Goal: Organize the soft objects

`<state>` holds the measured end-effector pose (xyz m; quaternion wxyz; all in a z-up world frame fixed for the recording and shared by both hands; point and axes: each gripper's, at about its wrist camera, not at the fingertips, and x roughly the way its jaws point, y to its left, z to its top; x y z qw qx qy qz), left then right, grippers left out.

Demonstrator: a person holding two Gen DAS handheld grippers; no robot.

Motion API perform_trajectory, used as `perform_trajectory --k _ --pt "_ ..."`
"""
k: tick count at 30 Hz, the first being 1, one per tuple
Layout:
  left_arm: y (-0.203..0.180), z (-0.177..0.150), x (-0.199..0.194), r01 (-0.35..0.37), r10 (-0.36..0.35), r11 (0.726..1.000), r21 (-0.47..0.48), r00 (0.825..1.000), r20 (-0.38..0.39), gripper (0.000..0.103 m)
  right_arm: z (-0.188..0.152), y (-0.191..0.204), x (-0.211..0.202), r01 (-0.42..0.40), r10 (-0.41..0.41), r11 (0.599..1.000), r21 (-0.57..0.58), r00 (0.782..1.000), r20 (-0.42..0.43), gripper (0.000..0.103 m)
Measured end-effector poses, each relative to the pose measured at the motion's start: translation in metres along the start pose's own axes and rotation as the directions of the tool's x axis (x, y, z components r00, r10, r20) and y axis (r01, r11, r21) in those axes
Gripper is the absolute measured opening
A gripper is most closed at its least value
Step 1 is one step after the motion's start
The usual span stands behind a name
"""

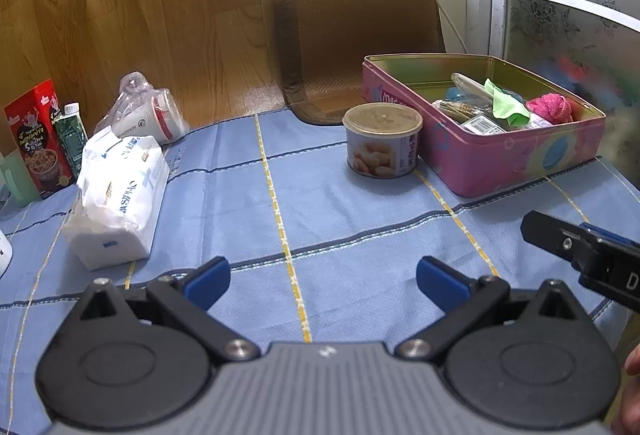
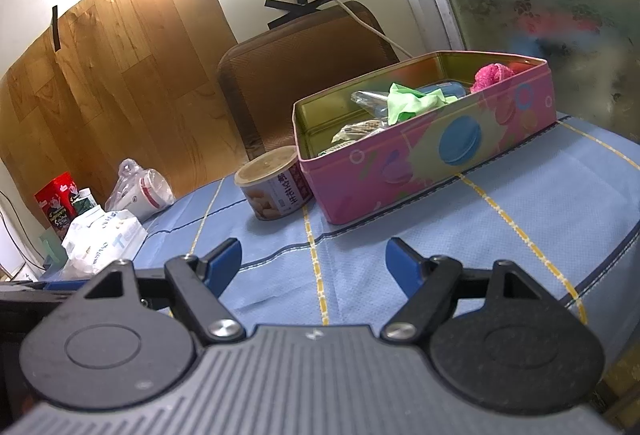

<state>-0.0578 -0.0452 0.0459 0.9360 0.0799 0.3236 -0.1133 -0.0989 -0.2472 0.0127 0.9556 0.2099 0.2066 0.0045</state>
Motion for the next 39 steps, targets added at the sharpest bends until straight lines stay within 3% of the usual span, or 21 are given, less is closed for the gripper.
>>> perform_trajectory --k 39 --pt "0.0049 0.0015 -0.0096 0.005 -0.004 1.000 -0.023 0.999 0.038 0.103 0.0005 0.0065 -0.0067 -0.029 0.032 0.997 -0.066 0.999 0.041 0.081"
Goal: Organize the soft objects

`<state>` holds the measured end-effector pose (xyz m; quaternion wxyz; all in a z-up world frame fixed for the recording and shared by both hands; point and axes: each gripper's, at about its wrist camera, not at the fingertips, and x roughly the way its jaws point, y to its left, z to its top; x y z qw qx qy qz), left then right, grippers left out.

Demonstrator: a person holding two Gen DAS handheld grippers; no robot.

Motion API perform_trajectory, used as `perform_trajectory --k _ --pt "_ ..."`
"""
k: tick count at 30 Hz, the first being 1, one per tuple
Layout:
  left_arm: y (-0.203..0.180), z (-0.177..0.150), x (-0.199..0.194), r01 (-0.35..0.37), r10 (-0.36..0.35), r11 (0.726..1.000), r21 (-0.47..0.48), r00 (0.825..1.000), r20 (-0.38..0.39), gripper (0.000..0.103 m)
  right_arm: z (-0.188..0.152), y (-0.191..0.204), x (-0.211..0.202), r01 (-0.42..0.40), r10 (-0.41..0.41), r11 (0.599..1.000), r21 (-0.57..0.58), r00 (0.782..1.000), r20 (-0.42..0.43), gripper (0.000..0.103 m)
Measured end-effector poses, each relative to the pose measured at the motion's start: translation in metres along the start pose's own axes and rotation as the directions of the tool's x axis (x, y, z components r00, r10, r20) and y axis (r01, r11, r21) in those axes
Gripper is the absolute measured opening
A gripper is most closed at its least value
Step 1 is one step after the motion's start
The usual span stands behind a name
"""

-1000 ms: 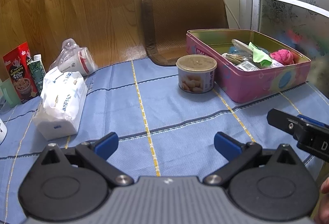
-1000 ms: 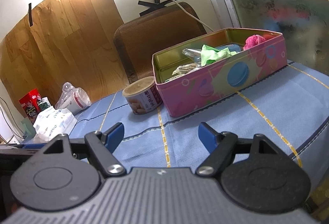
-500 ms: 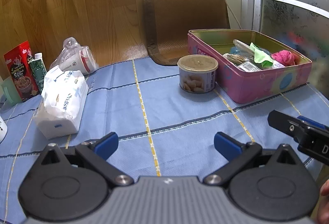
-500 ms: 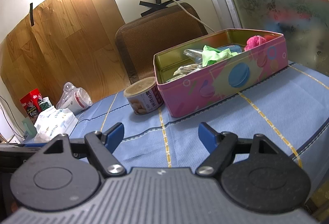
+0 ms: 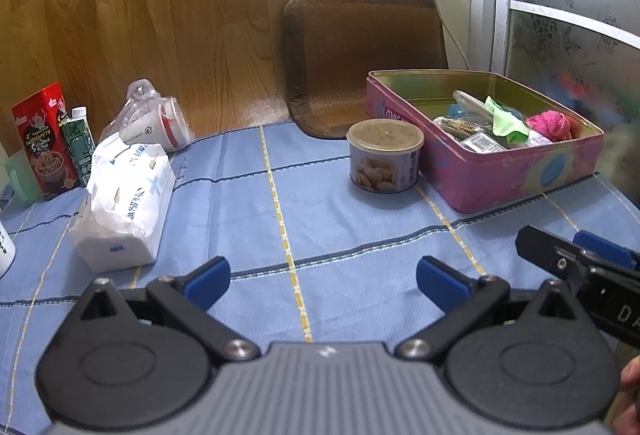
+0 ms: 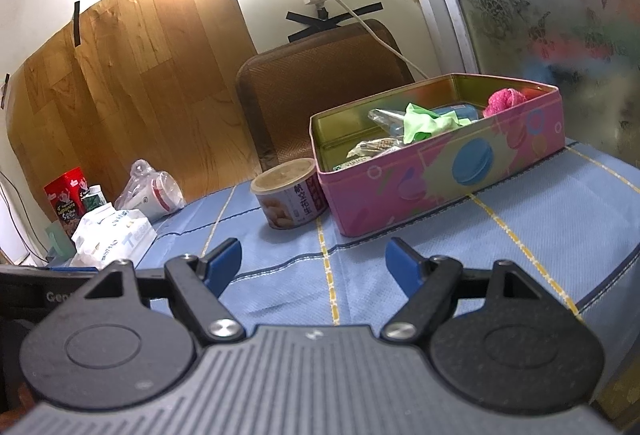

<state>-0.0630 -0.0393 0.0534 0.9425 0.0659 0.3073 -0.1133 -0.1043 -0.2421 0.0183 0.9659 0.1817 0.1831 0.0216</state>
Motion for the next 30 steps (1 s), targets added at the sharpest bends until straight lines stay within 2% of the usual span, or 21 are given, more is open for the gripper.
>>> perform_trajectory --k 30 --pt "-0.0016 -0.0008 -0.0078 -0.009 0.010 1.000 -0.008 0.999 0.035 0.103 -0.0023 0.0069 -0.0055 0.013 -0.012 0.999 -0.031 0.999 0.036 0.081"
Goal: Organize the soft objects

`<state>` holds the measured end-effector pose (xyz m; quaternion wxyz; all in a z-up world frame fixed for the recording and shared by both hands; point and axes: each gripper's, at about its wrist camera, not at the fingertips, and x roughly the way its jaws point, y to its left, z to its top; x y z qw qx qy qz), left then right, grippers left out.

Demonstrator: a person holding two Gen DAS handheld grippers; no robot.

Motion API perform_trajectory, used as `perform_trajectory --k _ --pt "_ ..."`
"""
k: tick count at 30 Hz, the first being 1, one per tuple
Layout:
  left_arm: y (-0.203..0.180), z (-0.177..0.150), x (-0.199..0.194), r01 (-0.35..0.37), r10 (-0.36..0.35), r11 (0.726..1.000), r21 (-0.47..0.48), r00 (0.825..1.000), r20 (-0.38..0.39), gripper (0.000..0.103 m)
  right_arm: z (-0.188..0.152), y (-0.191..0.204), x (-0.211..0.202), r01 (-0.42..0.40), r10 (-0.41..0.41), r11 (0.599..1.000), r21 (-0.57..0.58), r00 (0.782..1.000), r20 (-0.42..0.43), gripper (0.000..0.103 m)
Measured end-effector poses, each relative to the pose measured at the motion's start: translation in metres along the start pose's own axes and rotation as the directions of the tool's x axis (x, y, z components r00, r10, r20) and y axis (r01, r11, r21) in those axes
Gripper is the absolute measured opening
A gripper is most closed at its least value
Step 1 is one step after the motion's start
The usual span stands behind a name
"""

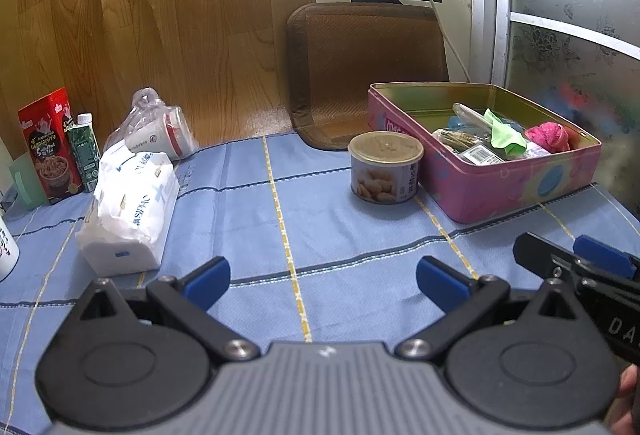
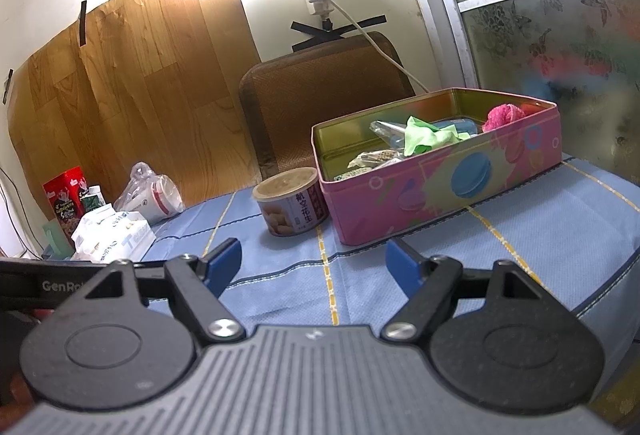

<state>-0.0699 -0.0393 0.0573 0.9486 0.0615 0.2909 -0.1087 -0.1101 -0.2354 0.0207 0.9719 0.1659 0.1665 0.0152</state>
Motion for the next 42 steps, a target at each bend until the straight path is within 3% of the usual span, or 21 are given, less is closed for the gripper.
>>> perform_trajectory --k 42 --pt "-0.0009 0.0024 -0.0043 -0.012 0.012 1.000 0.021 1.000 0.021 0.103 0.0026 -0.0002 -0.0031 0.006 -0.006 1.000 -0.001 1.000 0.013 0.081"
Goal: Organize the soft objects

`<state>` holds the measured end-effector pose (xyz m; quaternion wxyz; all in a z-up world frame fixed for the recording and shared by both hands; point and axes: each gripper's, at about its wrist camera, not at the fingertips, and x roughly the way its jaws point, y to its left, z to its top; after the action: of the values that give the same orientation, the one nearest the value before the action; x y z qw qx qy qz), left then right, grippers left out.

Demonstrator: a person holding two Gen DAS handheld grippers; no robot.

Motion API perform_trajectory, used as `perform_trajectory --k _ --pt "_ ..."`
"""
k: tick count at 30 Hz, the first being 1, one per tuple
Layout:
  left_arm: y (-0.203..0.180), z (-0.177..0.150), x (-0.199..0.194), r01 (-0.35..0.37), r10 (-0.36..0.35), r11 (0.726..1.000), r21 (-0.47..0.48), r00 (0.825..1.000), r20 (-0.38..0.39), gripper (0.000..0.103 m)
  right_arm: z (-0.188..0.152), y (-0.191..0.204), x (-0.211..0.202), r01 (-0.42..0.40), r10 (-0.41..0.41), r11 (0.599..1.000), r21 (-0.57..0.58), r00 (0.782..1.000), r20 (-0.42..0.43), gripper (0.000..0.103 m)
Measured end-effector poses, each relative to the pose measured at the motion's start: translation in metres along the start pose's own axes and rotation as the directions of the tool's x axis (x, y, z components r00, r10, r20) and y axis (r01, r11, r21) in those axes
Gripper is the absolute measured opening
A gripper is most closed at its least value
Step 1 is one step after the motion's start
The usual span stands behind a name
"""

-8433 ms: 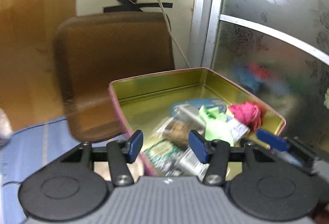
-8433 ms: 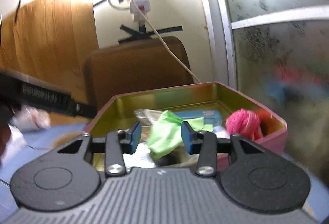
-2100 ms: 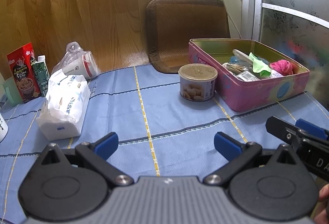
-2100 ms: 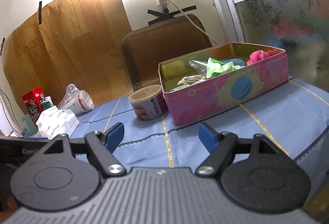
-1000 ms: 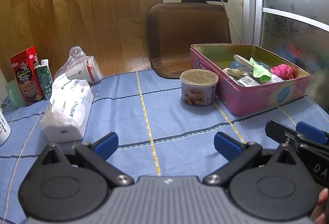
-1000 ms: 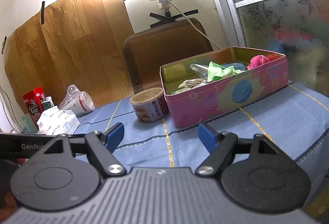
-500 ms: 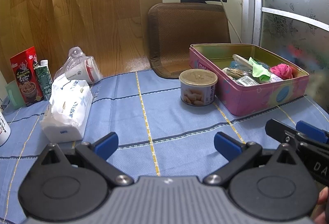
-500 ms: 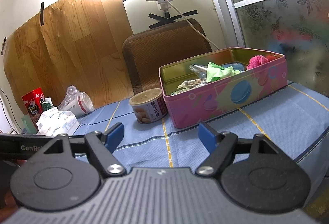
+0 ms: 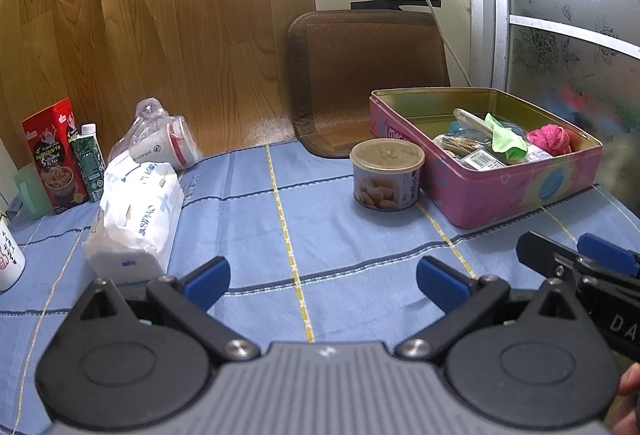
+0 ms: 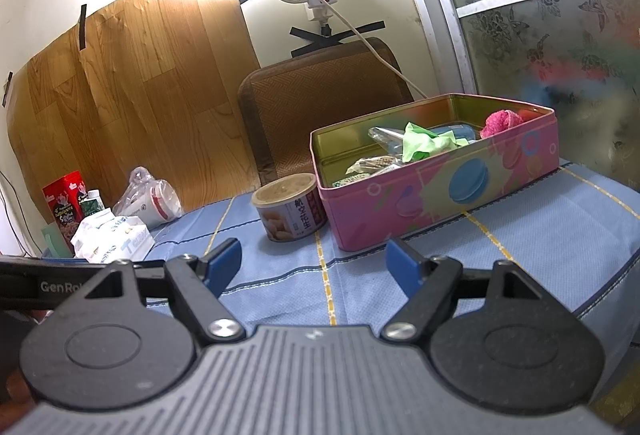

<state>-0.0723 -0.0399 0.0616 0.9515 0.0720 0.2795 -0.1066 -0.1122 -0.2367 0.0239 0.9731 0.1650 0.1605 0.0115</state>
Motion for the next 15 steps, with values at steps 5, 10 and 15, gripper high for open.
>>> perform_trajectory --k 5,10,15 --pt "0.0014 0.0004 0.0001 -0.002 0.002 1.000 -0.001 1.000 0.002 0.103 0.0009 0.0000 0.0004 -0.001 0.001 1.000 0.000 1.000 0.002 0.081" --pt "0.0018 0.0004 0.0008 -0.001 0.001 1.000 0.002 1.000 0.002 0.103 0.0008 -0.0001 0.0002 -0.001 0.001 1.000 0.001 1.000 0.003 0.081" --pt "0.0014 0.0000 0.0007 -0.001 0.001 1.000 0.002 1.000 0.002 0.103 0.0008 -0.0004 0.0003 -0.001 0.001 1.000 0.002 1.000 0.003 0.081"
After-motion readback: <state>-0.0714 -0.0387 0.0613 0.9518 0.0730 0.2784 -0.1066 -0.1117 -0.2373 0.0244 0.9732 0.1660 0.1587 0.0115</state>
